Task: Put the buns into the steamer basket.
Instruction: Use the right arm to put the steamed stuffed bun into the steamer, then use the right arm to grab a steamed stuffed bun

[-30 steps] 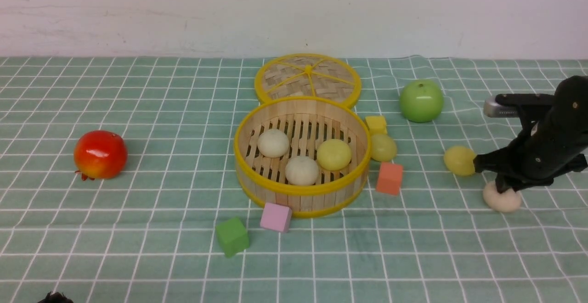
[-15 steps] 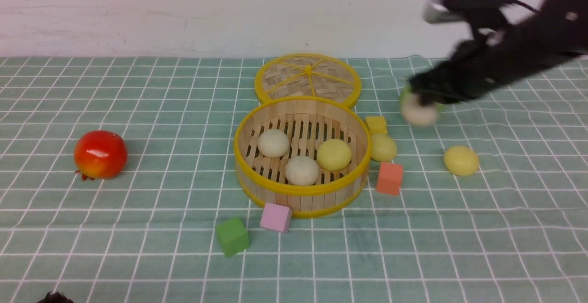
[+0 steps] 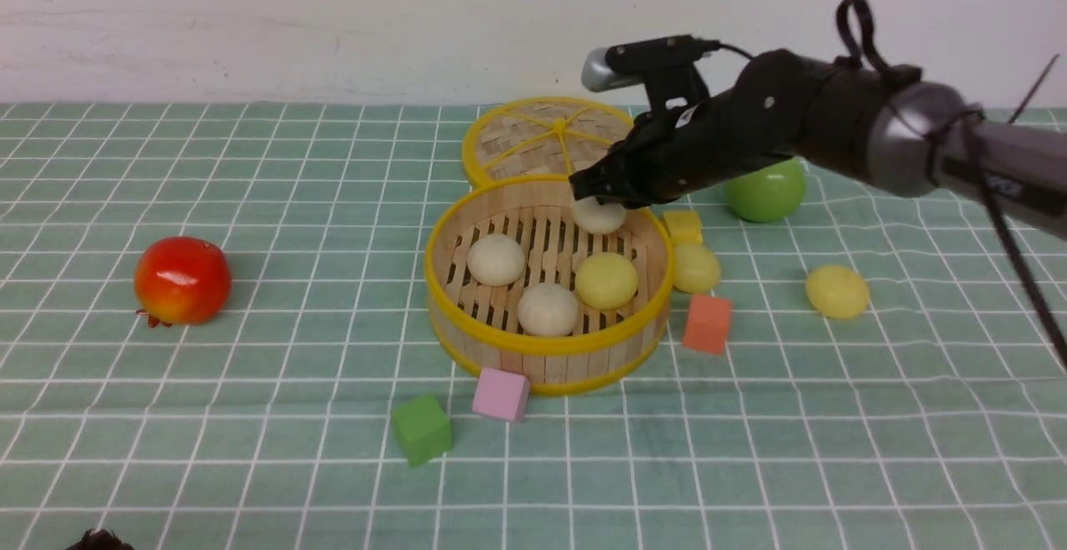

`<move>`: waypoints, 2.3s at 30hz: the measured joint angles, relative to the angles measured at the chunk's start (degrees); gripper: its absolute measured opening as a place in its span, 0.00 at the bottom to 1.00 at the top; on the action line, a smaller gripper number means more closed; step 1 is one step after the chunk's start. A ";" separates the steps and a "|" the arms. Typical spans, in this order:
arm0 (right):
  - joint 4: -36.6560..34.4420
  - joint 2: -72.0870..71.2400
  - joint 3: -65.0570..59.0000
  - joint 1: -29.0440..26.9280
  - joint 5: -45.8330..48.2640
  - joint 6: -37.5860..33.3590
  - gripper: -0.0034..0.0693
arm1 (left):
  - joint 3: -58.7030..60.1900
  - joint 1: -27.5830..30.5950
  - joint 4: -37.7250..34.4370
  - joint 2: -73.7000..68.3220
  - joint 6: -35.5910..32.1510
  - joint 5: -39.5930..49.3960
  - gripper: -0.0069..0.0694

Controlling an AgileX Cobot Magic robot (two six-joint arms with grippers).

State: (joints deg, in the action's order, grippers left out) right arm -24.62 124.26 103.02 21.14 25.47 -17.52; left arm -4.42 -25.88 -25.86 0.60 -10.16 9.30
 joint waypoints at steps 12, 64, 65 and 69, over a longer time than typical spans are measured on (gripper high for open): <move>-0.30 4.74 0.90 0.06 -2.85 0.00 0.24 | 0.00 0.00 0.00 0.00 0.00 0.00 0.25; 16.08 -0.14 -5.51 -18.78 16.07 14.53 0.40 | 0.00 0.00 0.00 0.00 0.00 0.00 0.29; 16.01 -0.14 -5.51 -18.78 16.13 13.74 0.35 | 0.00 0.00 0.00 0.00 0.00 0.00 0.29; 15.27 -0.59 -5.51 -18.78 17.68 11.91 0.14 | 0.00 0.00 0.00 0.00 0.00 0.00 0.29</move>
State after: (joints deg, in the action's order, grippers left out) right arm -9.35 123.66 97.51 2.36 43.15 -5.61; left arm -4.42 -25.88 -25.86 0.60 -10.16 9.30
